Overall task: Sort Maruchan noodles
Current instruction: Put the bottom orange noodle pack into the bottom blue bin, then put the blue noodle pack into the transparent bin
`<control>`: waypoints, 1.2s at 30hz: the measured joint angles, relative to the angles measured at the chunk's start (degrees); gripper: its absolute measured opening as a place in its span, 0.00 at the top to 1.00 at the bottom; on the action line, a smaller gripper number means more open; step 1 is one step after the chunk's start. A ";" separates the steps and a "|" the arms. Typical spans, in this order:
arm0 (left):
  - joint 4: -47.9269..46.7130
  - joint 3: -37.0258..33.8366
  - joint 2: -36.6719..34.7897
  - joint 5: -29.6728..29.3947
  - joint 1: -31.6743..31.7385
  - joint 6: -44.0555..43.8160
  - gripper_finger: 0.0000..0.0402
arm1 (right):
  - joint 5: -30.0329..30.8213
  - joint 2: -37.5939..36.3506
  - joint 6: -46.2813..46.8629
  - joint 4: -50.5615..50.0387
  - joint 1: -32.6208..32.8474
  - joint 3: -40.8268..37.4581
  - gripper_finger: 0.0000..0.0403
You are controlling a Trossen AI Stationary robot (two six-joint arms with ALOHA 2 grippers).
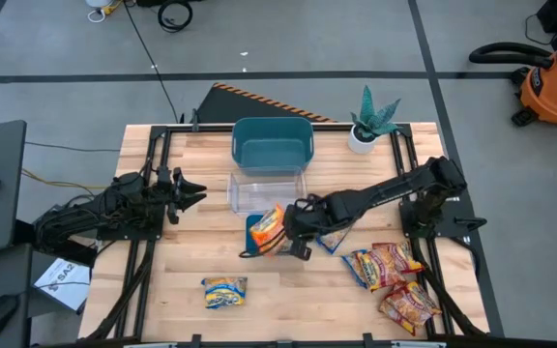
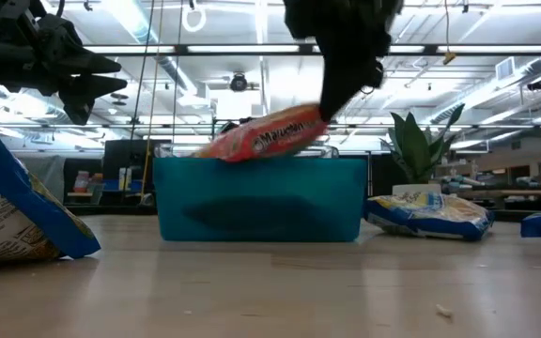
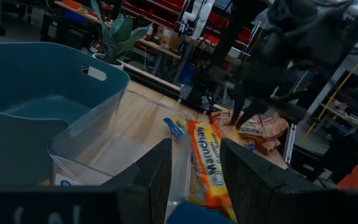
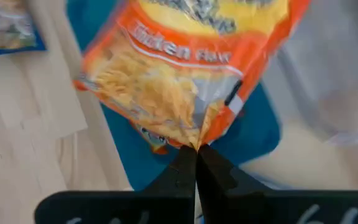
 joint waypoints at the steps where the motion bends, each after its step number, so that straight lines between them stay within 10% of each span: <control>1: 0.02 0.00 -0.02 0.00 0.01 0.00 0.65 | -0.13 0.00 2.62 0.87 0.08 -1.29 0.98; 17: 0.01 0.00 -0.02 0.00 0.01 -0.02 0.65 | -8.87 0.00 10.42 5.84 1.77 -4.98 0.87; 27: 0.02 0.01 -0.02 0.00 -0.01 -0.01 0.65 | -21.40 -0.04 -0.31 -1.34 -0.71 -0.10 0.84; 36: 0.02 0.00 -0.02 0.01 0.00 -0.01 0.65 | 1.76 -0.13 -16.49 -15.17 0.96 -0.69 0.83</control>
